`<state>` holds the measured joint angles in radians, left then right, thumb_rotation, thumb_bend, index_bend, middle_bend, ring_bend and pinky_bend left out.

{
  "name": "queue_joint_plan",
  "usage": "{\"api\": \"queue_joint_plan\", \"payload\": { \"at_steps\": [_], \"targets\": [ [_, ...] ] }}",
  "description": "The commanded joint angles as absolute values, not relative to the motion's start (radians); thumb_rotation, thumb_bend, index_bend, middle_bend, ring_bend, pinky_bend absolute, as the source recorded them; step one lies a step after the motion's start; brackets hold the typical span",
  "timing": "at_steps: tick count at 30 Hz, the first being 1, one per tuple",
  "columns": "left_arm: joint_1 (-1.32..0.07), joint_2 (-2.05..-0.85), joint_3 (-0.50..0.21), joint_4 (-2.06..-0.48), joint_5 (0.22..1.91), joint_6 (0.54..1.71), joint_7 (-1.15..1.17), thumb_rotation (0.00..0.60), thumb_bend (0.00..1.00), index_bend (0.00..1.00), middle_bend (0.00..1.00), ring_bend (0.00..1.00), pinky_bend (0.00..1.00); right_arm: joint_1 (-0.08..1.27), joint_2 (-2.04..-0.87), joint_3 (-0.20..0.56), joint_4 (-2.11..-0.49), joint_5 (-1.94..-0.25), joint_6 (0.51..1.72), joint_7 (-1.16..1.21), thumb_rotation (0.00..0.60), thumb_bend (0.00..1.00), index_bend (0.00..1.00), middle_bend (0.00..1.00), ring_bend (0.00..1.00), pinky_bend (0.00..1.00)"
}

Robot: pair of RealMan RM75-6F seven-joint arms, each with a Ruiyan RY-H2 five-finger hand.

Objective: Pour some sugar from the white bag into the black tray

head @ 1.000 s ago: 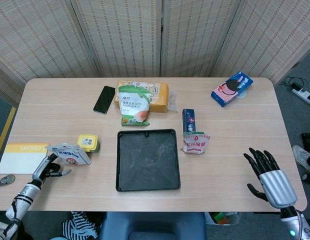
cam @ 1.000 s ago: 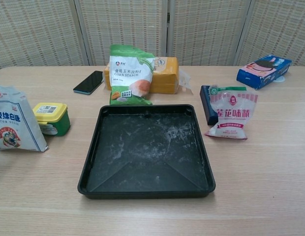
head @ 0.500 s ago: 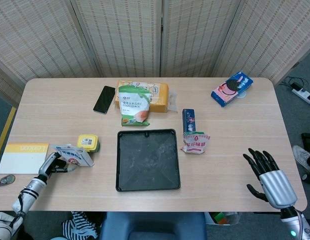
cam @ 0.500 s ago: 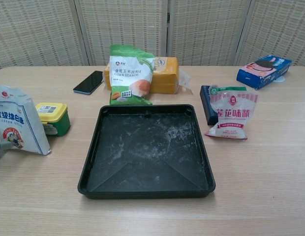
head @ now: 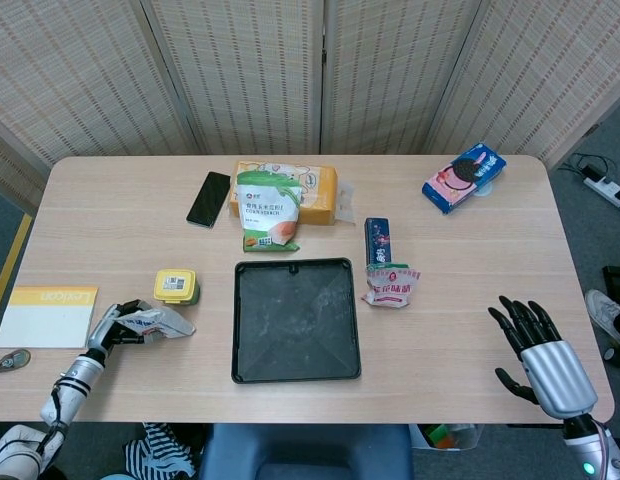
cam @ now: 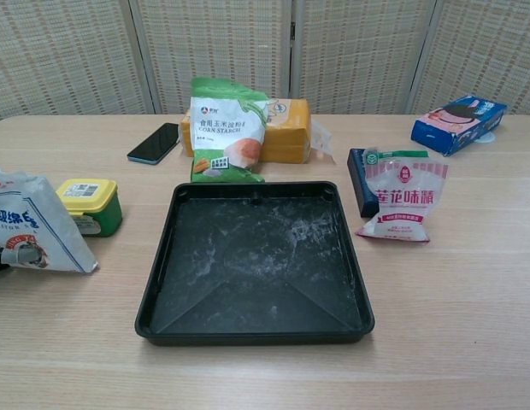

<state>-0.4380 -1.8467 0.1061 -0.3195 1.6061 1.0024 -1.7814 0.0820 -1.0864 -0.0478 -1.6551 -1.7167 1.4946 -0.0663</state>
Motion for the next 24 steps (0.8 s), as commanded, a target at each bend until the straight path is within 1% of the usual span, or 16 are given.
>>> {"api": "queue_joint_plan", "payload": {
  "at_steps": [1, 7, 9, 11, 14, 18, 19, 21, 24],
  "targets": [
    [-0.434, -1.844, 0.097, -0.331, 1.597, 1.014, -1.771, 0.6, 0.1, 0.71, 0.71, 1.0, 1.0, 0.082, -1.087, -0.048, -1.655, -1.717, 1.494, -0.067, 0.6, 0.29, 0.0, 0.0, 0.0, 0.0],
    [-0.431, -1.803, 0.093, -0.397, 1.593, 1.033, -1.757, 0.6, 0.1, 0.77, 0.78, 1.0, 1.0, 0.084, -1.087, -0.047, -1.655, -1.718, 1.492, -0.067, 0.6, 0.29, 0.0, 0.0, 0.0, 0.0],
    [-0.425, -1.775, 0.087, -0.437, 1.582, 1.03, -1.687, 0.6, 0.11, 0.79, 0.79, 1.0, 1.0, 0.086, -1.087, -0.047, -1.653, -1.719, 1.489, -0.067, 0.6, 0.29, 0.0, 0.0, 0.0, 0.0],
    [-0.427, -1.74, 0.063, -0.504, 1.546, 0.989, -1.587, 0.6, 0.13, 0.79, 0.8, 1.0, 1.0, 0.089, -1.087, -0.048, -1.652, -1.722, 1.484, -0.071, 0.6, 0.29, 0.0, 0.0, 0.0, 0.0],
    [-0.424, -1.65, 0.019, -0.703, 1.486, 0.968, -1.334, 0.6, 0.13, 0.77, 0.8, 1.0, 1.0, 0.094, -1.088, -0.051, -1.65, -1.73, 1.476, -0.076, 0.6, 0.29, 0.0, 0.0, 0.0, 0.0],
    [-0.401, -1.486, -0.041, -1.1, 1.37, 0.976, -0.949, 0.6, 0.14, 0.78, 0.8, 1.0, 1.0, 0.097, -1.084, -0.057, -1.652, -1.739, 1.474, -0.065, 0.6, 0.29, 0.0, 0.0, 0.0, 0.0],
    [-0.394, -1.458, -0.053, -1.175, 1.338, 0.981, -0.869, 0.6, 0.14, 0.78, 0.8, 1.0, 1.0, 0.096, -1.084, -0.057, -1.652, -1.74, 1.478, -0.065, 0.6, 0.29, 0.0, 0.0, 0.0, 0.0],
    [-0.383, -1.405, -0.074, -1.32, 1.27, 0.997, -0.7, 0.6, 0.14, 0.78, 0.8, 1.0, 1.0, 0.092, -1.082, -0.059, -1.651, -1.746, 1.488, -0.06, 0.6, 0.29, 0.0, 0.0, 0.0, 0.0],
    [-0.375, -1.359, -0.098, -1.455, 1.192, 1.023, -0.527, 0.6, 0.14, 0.79, 0.81, 1.0, 1.0, 0.089, -1.079, -0.063, -1.649, -1.757, 1.498, -0.054, 0.6, 0.29, 0.0, 0.0, 0.0, 0.0]
  ]
}}
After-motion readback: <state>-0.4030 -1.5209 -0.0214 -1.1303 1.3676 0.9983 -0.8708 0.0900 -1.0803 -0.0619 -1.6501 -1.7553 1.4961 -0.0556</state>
